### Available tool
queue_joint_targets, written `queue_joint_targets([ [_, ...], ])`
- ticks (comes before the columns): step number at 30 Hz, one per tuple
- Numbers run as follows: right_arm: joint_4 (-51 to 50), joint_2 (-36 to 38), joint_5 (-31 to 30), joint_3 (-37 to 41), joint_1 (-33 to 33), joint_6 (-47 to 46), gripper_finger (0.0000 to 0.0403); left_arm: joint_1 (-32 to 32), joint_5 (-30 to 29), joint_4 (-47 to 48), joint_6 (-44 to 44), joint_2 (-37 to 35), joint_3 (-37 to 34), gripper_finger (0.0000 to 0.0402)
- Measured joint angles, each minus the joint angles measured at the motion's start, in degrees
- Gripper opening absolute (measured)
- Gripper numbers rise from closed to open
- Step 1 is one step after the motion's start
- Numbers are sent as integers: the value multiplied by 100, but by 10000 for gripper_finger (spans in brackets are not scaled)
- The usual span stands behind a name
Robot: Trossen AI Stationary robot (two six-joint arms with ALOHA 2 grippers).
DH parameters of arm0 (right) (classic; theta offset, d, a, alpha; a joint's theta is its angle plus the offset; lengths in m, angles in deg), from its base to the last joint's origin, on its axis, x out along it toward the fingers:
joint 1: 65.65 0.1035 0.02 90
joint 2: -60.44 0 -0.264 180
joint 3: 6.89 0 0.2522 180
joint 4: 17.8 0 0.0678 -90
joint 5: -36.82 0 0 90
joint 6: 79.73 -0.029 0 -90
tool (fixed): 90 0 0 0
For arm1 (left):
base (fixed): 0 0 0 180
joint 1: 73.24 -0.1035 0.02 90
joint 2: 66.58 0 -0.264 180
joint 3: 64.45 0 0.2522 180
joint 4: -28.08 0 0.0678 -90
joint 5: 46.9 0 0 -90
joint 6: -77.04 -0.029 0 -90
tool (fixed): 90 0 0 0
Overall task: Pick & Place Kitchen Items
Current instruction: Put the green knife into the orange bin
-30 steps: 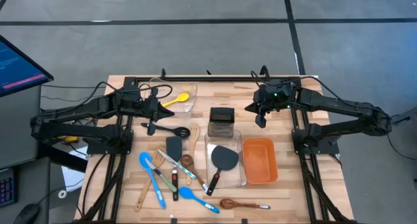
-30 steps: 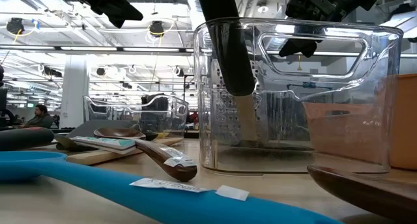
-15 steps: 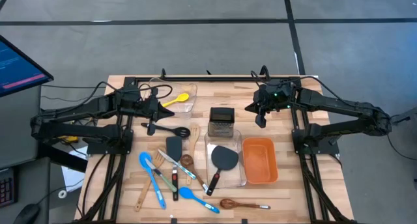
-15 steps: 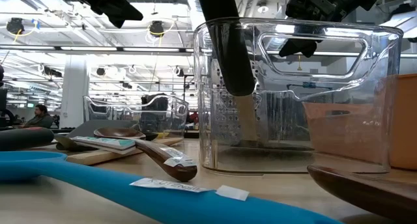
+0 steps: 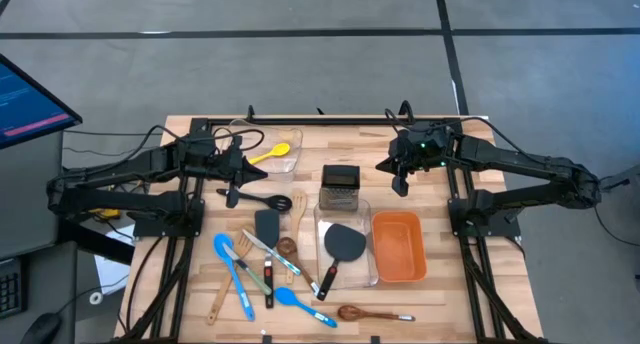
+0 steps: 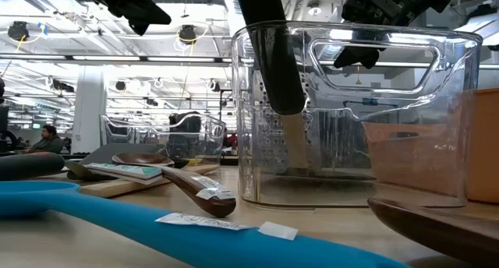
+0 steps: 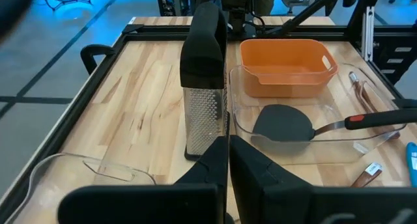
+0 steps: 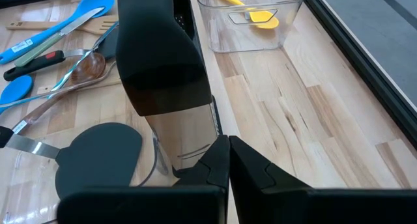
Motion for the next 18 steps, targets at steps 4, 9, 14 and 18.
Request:
queue_joint_targets([
  [4,-7,0,0,0,0,1,1,0,-1,-29,39,0,0,2],
  [9,-25,0,-4,0,0,1,1,0,-1,-32,39,1,0,2],
  [14,-135,0,-7,0,0,1,1,0,-1,-31,35,1,0,2],
  [18,-99,0,-12,0,0,12,1,0,0,-33,34,1,0,2],
])
